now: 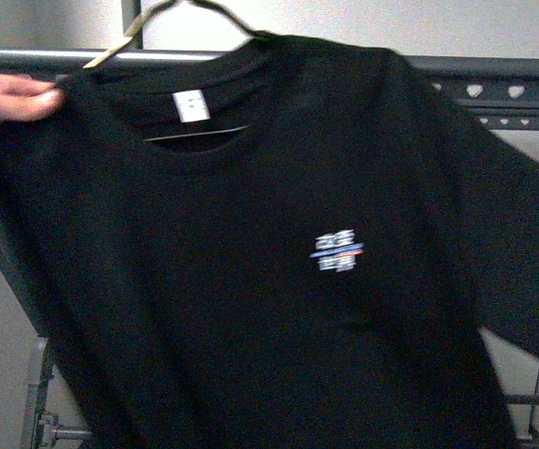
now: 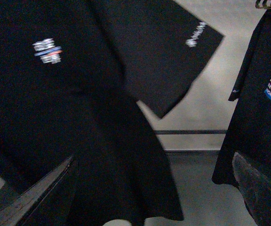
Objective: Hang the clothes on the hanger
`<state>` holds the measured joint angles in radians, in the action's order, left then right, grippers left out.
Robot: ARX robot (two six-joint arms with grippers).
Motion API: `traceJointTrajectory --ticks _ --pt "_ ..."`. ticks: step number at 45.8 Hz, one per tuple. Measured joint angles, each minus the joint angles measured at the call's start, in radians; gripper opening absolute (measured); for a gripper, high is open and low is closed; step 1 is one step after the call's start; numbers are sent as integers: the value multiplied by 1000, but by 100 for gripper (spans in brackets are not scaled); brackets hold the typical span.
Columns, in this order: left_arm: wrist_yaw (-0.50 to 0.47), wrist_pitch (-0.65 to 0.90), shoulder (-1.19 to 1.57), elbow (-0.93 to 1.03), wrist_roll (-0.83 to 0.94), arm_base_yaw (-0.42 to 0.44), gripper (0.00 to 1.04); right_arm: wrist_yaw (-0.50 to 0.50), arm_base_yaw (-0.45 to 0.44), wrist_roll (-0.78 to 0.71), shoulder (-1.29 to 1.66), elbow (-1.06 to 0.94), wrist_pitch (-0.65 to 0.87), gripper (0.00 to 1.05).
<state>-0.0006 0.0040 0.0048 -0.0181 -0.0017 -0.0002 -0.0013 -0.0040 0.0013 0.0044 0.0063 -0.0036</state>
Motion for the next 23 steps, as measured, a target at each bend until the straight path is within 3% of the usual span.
traceJointTrajectory --ticks 20,23 --pt "1 0 0 0 0 0 98 0 0 0 0 0 0 97" --pt "116 -56 41 -23 1 43 98 0 0 0 0 0 0 97"
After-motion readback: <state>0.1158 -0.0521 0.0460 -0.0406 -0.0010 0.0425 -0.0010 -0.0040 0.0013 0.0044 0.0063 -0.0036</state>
